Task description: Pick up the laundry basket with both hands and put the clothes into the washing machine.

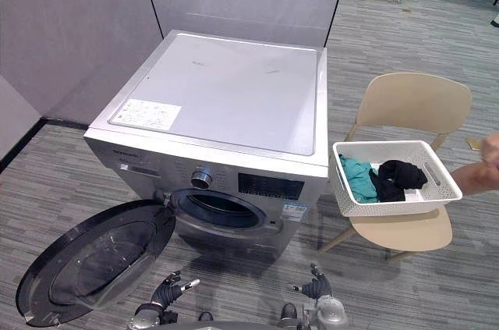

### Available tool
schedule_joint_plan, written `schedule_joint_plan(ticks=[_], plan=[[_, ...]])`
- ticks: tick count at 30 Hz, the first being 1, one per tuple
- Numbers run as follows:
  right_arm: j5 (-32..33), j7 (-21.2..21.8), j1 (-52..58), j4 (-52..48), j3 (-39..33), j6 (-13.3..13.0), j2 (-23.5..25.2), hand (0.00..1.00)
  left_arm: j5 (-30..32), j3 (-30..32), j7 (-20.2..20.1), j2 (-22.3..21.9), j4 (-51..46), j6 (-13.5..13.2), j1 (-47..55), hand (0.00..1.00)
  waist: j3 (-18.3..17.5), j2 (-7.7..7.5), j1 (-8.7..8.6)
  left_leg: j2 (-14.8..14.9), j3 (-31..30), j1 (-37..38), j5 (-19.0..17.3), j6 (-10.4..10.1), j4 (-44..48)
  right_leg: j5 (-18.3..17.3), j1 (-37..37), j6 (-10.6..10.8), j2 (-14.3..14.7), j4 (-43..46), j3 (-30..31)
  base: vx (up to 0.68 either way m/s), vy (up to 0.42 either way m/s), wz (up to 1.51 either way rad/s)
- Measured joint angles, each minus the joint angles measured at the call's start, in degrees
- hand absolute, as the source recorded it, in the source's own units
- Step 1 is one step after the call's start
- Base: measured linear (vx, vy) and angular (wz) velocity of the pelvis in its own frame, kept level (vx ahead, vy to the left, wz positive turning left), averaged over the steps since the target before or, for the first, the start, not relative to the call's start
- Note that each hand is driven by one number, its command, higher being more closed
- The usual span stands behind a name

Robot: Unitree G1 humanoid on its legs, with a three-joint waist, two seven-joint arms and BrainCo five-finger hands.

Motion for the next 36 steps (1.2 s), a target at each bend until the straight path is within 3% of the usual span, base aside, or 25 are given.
schedule_joint_plan(ticks=[9,13,15,16,17,18,19,20,21,23,24,25,26,27,28,29,30,31,33,34,36], plan=[[0.2,0.0,0.6,0.1,-0.3,0.0,-0.1,0.0,0.2,-0.8,0.0,0.0,0.0,0.3,-0.3,0.0,-0.1,0.11,-0.07,0.1,5.6,1.3,-1.0,-0.3,-0.7,1.9,-2.3,0.0,0.6,-1.0,5.7,-0.07,-0.004,-0.34],[1.0,-0.1,0.3,-1.0,-1.6,0.0,-0.1,0.0,0.2,-0.9,0.0,0.0,0.0,0.4,-0.7,0.0,0.1,0.22,-0.28,0.4,13.1,0.0,-4.0,-0.6,2.3,3.3,-7.6,-0.1,1.8,0.2,14.2,-0.04,0.007,-1.06],[1.9,-0.2,0.0,-2.4,-2.8,0.0,-0.3,0.0,0.7,-1.4,0.0,0.1,0.0,0.5,-1.4,0.0,0.4,0.18,-1.37,0.9,17.7,-1.8,-6.3,-0.6,5.9,4.4,-11.2,-0.2,2.6,1.2,18.1,0.0,-0.002,-1.32],[2.7,-0.2,-0.4,-3.0,-2.7,0.0,-0.4,0.0,0.9,-1.5,0.1,0.3,0.0,0.6,-1.7,0.0,0.6,0.28,-1.53,2.0,21.1,-2.4,-7.4,-0.5,8.0,6.0,-12.7,-1.9,3.5,0.9,16.9,0.01,-0.069,-1.69],[3.0,-0.2,-1.6,-3.3,-2.8,0.0,-0.4,0.0,1.1,-1.8,0.1,0.4,0.0,0.8,-2.1,0.0,1.0,1.13,-1.57,4.6,26.6,-2.7,-8.7,-0.5,10.6,4.3,-14.0,-8.4,3.6,1.3,6.9,0.03,-0.079,-1.82],[3.1,-0.3,-2.2,-3.3,-3.0,0.0,-0.5,0.0,1.1,-2.0,0.1,0.5,0.0,1.0,-2.6,0.0,1.5,1.79,-1.55,5.8,28.6,-2.5,-9.0,-0.7,11.2,2.3,-14.8,-11.2,3.0,2.9,0.3,0.03,-0.066,-1.97],[3.5,-0.4,-2.5,-3.3,-3.1,0.0,-0.3,0.0,1.4,-2.2,0.1,1.0,0.0,1.3,-3.4,0.0,2.0,2.56,-1.56,7.4,31.8,-2.1,-9.1,-0.9,12.5,0.7,-16.9,-13.5,1.6,6.9,-10.1,0.11,-0.113,-2.0],[4.1,-0.3,-2.4,-3.3,-3.0,0.0,0.3,0.0,1.9,-2.2,0.1,2.2,0.0,1.9,-4.3,0.0,1.9,1.81,-1.57,7.9,34.7,-0.7,-9.3,-1.1,14.1,0.7,-17.2,-15.6,0.0,12.3,-22.3,0.12,-0.138,-1.95],[4.2,-0.4,-2.1,-3.2,-2.9,-0.1,0.1,0.0,2.0,-2.1,0.2,2.4,0.0,2.0,-4.5,0.0,1.5,1.29,-1.59,8.2,35.5,-0.3,-9.8,-1.9,15.3,0.6,-16.6,-16.1,0.0,13.0,-25.9,0.18,-0.236,-1.95],[4.7,-0.6,-2.8,-3.1,-2.4,-0.2,-0.4,0.0,2.0,-1.8,0.3,2.3,0.0,2.0,-5.8,0.0,2.0,2.02,-1.66,9.8,38.4,0.8,-10.1,-2.3,18.5,1.3,-17.2,-16.9,1.5,14.1,-31.7,0.13,-0.205,-1.74],[5.1,-0.6,-3.5,-3.1,-2.3,-0.2,-0.8,0.0,1.9,-1.8,0.3,2.1,-0.3,1.9,-6.7,0.0,2.2,2.15,-1.65,9.6,40.3,3.0,-10.3,-2.3,18.1,-1.7,-17.0,-17.8,2.9,13.0,-32.8,0.1,-0.157,-1.87],[5.1,-0.6,-3.9,-3.1,-2.3,-0.1,-1.4,0.0,1.9,-1.5,0.5,1.5,-0.5,1.8,-7.3,0.0,2.5,2.97,-1.63,9.0,42.2,5.2,-10.9,-3.2,16.6,-5.2,-17.1,-14.7,3.5,14.1,-33.2,0.18,-0.124,-2.16],[5.1,-0.6,-4.2,-3.1,-2.2,-0.2,-1.7,0.0,1.8,-1.4,0.6,0.9,-0.4,1.8,-7.8,0.0,2.7,4.33,-1.7,10.7,44.4,6.6,-11.8,-3.8,16.7,-8.6,-18.5,-14.4,3.1,19.7,-33.9,0.23,-0.107,-1.6],[5.2,-0.5,-3.6,-3.1,-1.9,-0.1,-1.9,0.0,1.8,-1.4,0.6,0.2,-0.4,1.6,-8.2,0.0,3.2,4.36,-2.82,13.2,44.6,6.5,-15.0,-6.2,23.6,-14.0,-19.5,-12.9,1.0,28.2,-31.8,0.25,-0.101,-1.27],[5.2,-0.5,-3.5,-2.8,-1.7,0.0,-1.8,0.0,1.6,-1.3,0.8,-0.3,-0.1,1.6,-8.7,0.0,3.8,4.49,-3.0,16.7,44.5,6.0,-16.3,-5.8,31.1,-15.0,-19.6,-12.9,2.8,29.4,-29.7,0.27,-0.221,-1.18],[5.3,-0.5,-3.8,-2.6,-0.6,0.0,-1.8,0.0,1.5,-1.2,0.9,-0.6,0.1,1.8,-8.3,0.0,4.2,5.23,-2.25,22.9,42.0,3.7,-14.5,-2.4,43.3,-15.2,-18.3,-12.6,6.4,27.2,-27.2,0.26,-0.243,-1.48],[5.4,-0.6,-4.7,-2.3,0.5,-0.2,-1.9,0.0,1.4,-1.2,1.0,-1.6,0.1,1.8,-7.7,0.0,5.2,5.82,-1.91,27.6,36.4,-0.2,-15.8,3.0,55.6,-14.3,-15.8,-13.5,9.9,24.3,-24.5,0.24,-0.249,-1.62],[5.7,-0.7,-5.4,-1.5,0.7,-0.2,-1.8,0.0,0.9,-1.2,1.1,-2.3,0.1,1.9,-7.4,0.0,6.0,5.68,-1.64,27.5,30.1,-3.7,-16.7,3.4,61.3,-13.9,-13.9,-13.9,11.3,22.6,-22.2,0.21,-0.15,-1.39],[6.5,-0.8,-6.5,-1.0,1.0,-0.2,-1.7,0.0,-0.2,-1.3,1.1,-3.3,0.0,1.7,-6.8,0.0,6.7,4.91,-1.23,21.9,19.1,-10.0,-17.5,1.5,63.7,-13.5,-10.9,-14.3,11.9,20.4,-18.6,0.17,-0.049,-1.16],[7.4,-1.0,-6.9,-0.6,0.9,-0.3,-1.1,0.0,-0.7,-1.3,1.1,-3.4,-0.2,1.5,-5.9,0.0,7.2,4.48,-0.72,16.7,13.2,-14.3,-17.9,0.8,61.1,-12.6,-7.7,-13.1,12.0,17.6,-15.0,0.25,0.014,-1.13],[7.5,-1.3,-6.8,-0.4,0.5,-0.4,-1.1,0.0,-1.2,-1.2,1.2,-3.3,-1.3,1.4,-5.8,0.0,7.7,4.23,0.1,13.8,12.1,-17.5,-17.9,0.8,55.4,-11.8,-4.8,-12.3,12.1,14.7,-12.5,0.29,0.038,-0.79]])
